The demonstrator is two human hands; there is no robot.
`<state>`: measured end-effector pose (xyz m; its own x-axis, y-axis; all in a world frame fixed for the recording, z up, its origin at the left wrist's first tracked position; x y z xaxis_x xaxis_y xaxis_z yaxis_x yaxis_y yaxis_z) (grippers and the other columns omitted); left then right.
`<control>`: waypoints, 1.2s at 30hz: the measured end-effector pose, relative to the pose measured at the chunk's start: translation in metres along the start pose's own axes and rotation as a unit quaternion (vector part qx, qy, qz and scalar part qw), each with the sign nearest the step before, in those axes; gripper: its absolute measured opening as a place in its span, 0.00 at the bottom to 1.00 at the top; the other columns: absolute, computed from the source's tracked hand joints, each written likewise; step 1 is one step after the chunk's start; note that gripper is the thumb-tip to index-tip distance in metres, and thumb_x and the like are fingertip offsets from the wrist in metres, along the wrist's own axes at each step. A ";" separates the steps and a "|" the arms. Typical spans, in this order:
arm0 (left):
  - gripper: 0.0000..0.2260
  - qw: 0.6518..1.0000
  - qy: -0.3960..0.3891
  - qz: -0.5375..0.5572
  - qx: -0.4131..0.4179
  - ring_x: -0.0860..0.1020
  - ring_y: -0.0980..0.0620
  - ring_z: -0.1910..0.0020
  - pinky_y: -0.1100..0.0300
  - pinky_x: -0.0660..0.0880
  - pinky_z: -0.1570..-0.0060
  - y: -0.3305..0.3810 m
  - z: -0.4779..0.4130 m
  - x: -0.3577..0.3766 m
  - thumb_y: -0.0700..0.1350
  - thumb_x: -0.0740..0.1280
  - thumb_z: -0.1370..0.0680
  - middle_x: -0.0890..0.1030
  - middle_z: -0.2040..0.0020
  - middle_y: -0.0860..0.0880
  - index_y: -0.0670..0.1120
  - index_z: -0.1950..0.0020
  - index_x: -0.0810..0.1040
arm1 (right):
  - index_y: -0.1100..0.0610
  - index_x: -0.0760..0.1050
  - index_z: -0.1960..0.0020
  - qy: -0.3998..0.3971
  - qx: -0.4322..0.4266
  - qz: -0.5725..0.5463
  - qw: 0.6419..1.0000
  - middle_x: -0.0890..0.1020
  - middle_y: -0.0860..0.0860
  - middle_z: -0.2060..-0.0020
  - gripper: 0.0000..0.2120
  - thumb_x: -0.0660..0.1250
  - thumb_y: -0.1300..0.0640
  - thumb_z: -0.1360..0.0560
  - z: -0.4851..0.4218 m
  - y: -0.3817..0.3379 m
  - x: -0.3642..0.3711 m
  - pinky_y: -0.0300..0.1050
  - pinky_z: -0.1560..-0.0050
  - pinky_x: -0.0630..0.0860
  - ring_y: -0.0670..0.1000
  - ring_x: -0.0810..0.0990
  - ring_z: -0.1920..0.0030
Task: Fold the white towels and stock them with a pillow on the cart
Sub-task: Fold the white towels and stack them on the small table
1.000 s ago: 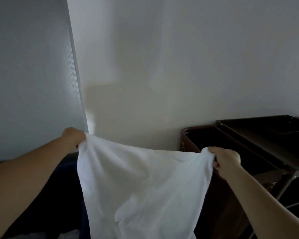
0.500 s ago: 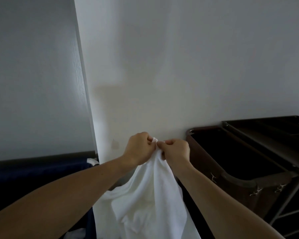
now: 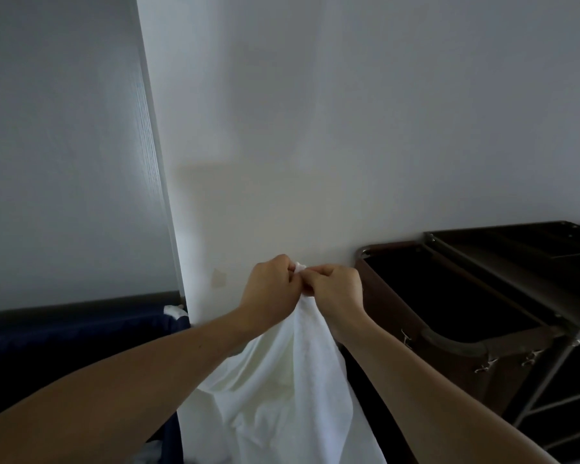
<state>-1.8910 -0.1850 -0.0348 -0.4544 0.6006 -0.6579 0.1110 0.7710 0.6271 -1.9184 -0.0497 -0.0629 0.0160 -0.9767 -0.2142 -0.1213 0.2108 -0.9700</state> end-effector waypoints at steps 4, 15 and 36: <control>0.16 1.000 -0.025 -0.001 0.011 0.70 0.58 0.73 0.67 0.64 0.72 -0.004 0.001 0.001 0.53 0.67 0.22 0.72 0.73 0.55 0.47 0.66 0.69 | 0.73 0.75 0.59 -0.055 0.023 -0.097 0.993 0.79 0.63 0.64 0.16 0.63 0.57 0.32 0.006 0.002 0.010 0.53 0.50 0.77 0.63 0.77 0.60; 0.09 0.973 -0.053 0.224 0.037 0.82 0.61 0.58 0.66 0.77 0.55 -0.004 -0.016 -0.046 0.40 0.72 0.23 0.85 0.58 0.57 0.55 0.55 0.83 | 0.52 0.84 0.50 -0.113 -0.122 0.003 0.986 0.86 0.49 0.49 0.14 0.62 0.63 0.25 -0.014 -0.035 -0.022 0.43 0.47 0.73 0.47 0.81 0.46; 0.11 0.867 0.010 0.499 -0.008 0.83 0.52 0.54 0.59 0.80 0.54 -0.021 -0.085 -0.161 0.37 0.65 0.26 0.85 0.54 0.49 0.51 0.54 0.84 | 0.41 0.73 0.44 -0.305 -0.154 0.289 0.894 0.78 0.37 0.52 0.24 0.75 0.43 0.38 -0.006 0.024 0.007 0.34 0.53 0.72 0.42 0.79 0.50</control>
<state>-1.8952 -0.3154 0.0934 -0.1551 0.9626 0.2221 0.4462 -0.1324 0.8851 -1.9268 -0.0518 -0.0868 0.3890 -0.4833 -0.7843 -0.5514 0.5598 -0.6185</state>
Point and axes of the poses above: each hand's wrist, its own z-axis away from the middle knuckle, its own x-axis out of the palm, y = z × x, the point moved 9 cm from there along -z, towards the middle knuckle
